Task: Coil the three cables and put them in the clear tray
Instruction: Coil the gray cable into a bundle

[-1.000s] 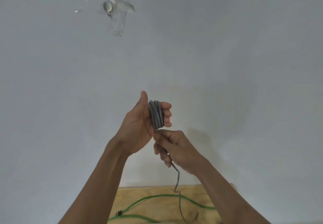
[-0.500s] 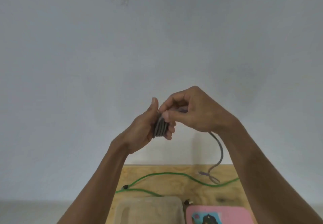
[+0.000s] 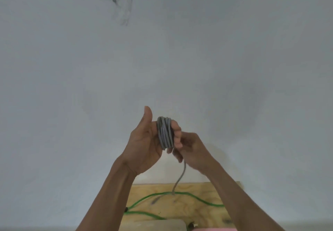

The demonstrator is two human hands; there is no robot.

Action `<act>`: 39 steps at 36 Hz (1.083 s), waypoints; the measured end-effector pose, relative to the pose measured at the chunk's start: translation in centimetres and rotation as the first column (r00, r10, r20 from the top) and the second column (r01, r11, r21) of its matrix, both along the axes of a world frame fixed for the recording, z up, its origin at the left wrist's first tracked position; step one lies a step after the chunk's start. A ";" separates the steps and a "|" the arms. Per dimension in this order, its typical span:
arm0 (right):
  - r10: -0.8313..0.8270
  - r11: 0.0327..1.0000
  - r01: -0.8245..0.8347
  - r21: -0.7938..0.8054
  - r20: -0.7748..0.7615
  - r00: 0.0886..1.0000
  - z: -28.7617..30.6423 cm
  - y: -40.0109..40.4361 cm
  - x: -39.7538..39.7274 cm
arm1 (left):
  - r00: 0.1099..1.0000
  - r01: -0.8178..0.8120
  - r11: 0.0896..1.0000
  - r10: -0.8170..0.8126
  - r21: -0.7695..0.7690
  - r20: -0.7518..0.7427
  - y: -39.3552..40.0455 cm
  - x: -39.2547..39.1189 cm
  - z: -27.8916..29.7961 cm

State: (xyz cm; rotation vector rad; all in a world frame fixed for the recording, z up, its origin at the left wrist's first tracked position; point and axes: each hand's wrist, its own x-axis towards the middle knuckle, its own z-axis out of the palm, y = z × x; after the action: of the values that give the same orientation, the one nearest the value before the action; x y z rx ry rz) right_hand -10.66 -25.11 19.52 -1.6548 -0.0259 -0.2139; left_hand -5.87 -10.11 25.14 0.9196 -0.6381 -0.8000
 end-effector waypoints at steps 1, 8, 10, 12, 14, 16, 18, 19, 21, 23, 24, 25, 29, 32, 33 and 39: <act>-0.020 0.998 0.019 -0.061 -0.016 1.000 -0.3 0.2 -0.4 | 1.000 -0.025 1.000 0.025 -0.013 -0.007 -0.1 0.3 0.2; -0.032 0.913 0.033 -0.407 0.009 0.999 0.6 0.7 -2.1 | 0.967 -0.217 0.966 0.193 0.143 0.167 -0.2 2.0 0.5; -0.032 0.839 0.043 -0.542 0.030 0.999 2.0 0.5 -2.5 | 0.954 -0.240 0.954 0.197 0.182 0.225 -0.2 2.2 0.3; -0.007 0.783 0.021 -0.621 0.025 1.000 3.3 0.3 -2.8 | 0.935 -0.281 0.936 0.218 0.211 0.281 -0.2 2.2 0.0; 0.018 0.755 -0.005 -0.656 0.013 1.000 4.7 0.2 -3.1 | 0.897 -0.337 0.907 0.228 0.252 0.379 -0.3 2.4 -0.2; 0.054 0.751 -0.019 -0.660 0.033 0.998 6.1 -0.1 -3.3 | 0.837 -0.387 0.871 0.194 0.302 0.512 -0.2 2.5 -0.3; 0.082 0.745 -0.012 -0.666 0.073 0.994 7.7 -0.7 -3.4 | 0.797 -0.380 0.858 0.114 0.345 0.594 0.0 2.4 -0.3; 0.098 0.731 -0.013 -0.682 0.086 0.991 8.5 -1.0 -3.2 | 0.800 -0.351 0.862 0.072 0.366 0.596 0.1 2.1 -0.3; 0.130 0.694 -0.011 -0.720 0.110 0.985 9.8 -1.8 -2.4 | 0.837 -0.261 0.879 0.000 0.399 0.548 0.1 1.5 -0.3; 0.142 0.724 -0.006 -0.689 0.141 0.980 10.6 -2.8 -1.5 | 0.887 -0.154 0.903 -0.053 0.401 0.459 0.1 0.8 -0.3; 0.142 0.768 -0.009 -0.641 0.156 0.977 10.8 -3.2 -1.1 | 0.908 -0.105 0.916 -0.071 0.387 0.413 0.1 0.5 -0.2; 0.132 0.809 -0.006 -0.587 0.173 0.976 10.8 -3.6 -0.6 | 0.923 -0.066 0.927 -0.083 0.368 0.375 0.1 0.2 -0.1; 0.104 0.932 -0.016 -0.362 0.224 0.969 9.7 -4.2 0.9 | 0.959 0.029 0.963 -0.102 0.267 0.265 0.0 -0.9 0.2; 0.101 0.984 -0.068 -0.163 0.203 0.974 7.4 -3.6 1.4 | 0.965 -0.017 0.976 -0.042 0.219 0.260 -0.3 -1.2 0.4; 0.085 0.993 -0.066 -0.101 0.194 0.977 6.6 -3.3 1.4 | 0.965 -0.040 0.979 -0.015 0.200 0.263 -0.4 -1.3 0.4; 0.125 0.961 -0.152 0.232 0.127 0.984 3.1 -0.6 0.5 | 0.974 -0.116 0.992 0.104 0.050 0.202 -0.9 -1.5 0.5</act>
State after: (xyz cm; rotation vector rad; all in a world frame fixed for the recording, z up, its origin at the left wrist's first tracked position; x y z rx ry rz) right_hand -10.14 -25.69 22.66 -1.3910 -0.1933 -0.1940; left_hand -7.41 -11.00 25.68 1.0912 -0.7331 -0.6361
